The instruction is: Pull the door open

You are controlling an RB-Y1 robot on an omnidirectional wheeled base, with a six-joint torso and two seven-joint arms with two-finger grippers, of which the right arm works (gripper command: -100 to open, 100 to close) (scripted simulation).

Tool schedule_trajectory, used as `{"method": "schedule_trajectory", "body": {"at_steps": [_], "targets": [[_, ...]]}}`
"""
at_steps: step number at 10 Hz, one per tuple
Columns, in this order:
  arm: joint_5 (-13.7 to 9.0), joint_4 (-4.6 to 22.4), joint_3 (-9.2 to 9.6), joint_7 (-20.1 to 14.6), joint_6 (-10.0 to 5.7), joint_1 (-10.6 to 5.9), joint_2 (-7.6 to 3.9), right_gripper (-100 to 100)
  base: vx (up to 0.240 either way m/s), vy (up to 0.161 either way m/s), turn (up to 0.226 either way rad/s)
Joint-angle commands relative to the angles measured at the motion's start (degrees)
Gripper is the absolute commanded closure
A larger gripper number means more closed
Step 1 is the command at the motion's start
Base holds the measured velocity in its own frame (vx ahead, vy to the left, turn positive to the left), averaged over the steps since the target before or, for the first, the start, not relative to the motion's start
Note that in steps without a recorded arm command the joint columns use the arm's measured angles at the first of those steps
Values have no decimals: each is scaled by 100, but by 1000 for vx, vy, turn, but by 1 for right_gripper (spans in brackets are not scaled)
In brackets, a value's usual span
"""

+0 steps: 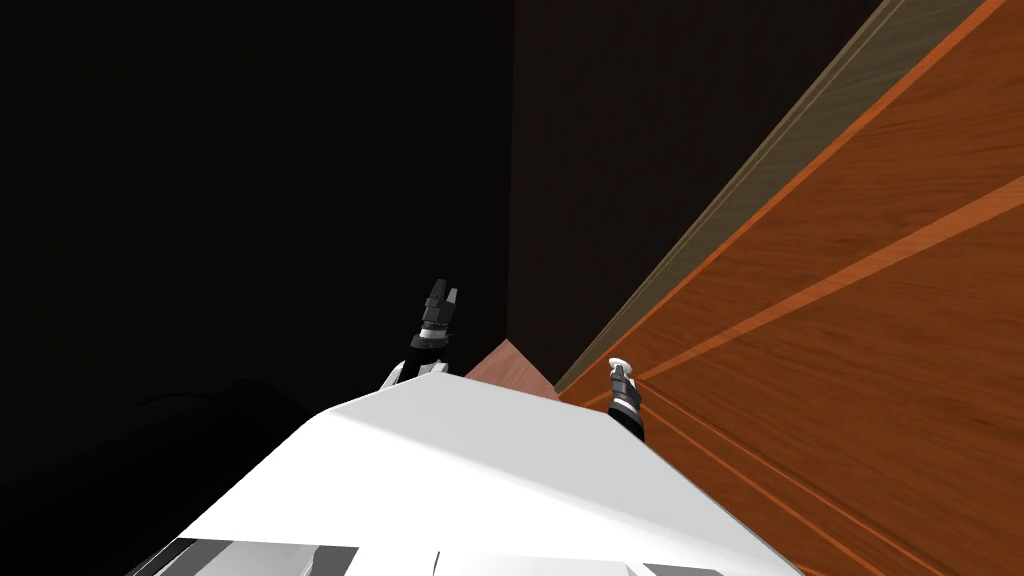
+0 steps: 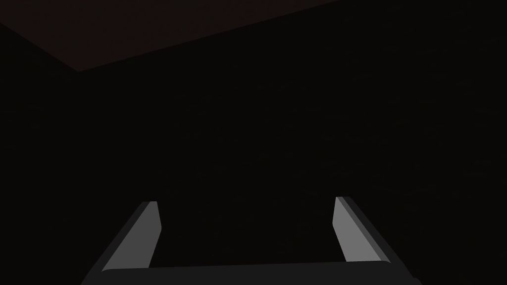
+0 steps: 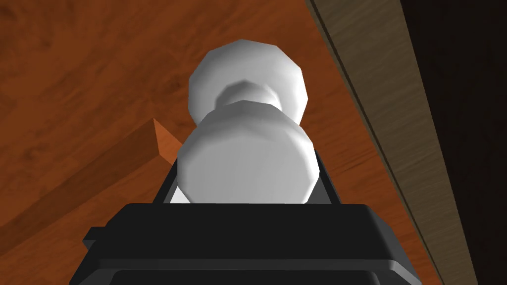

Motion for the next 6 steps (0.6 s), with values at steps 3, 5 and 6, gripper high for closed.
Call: {"method": "schedule_trajectory", "body": {"at_steps": [3, 5, 6], "targets": [[-103, 8, 106, -437, 7, -1, 3, 100, -23, -1, 12], [-241, 20, 206, -800, -3, 3, -36, 100, -28, -1, 20], [-241, 20, 206, -890, -3, 3, -36, 100, -29, -4, 18]]}}
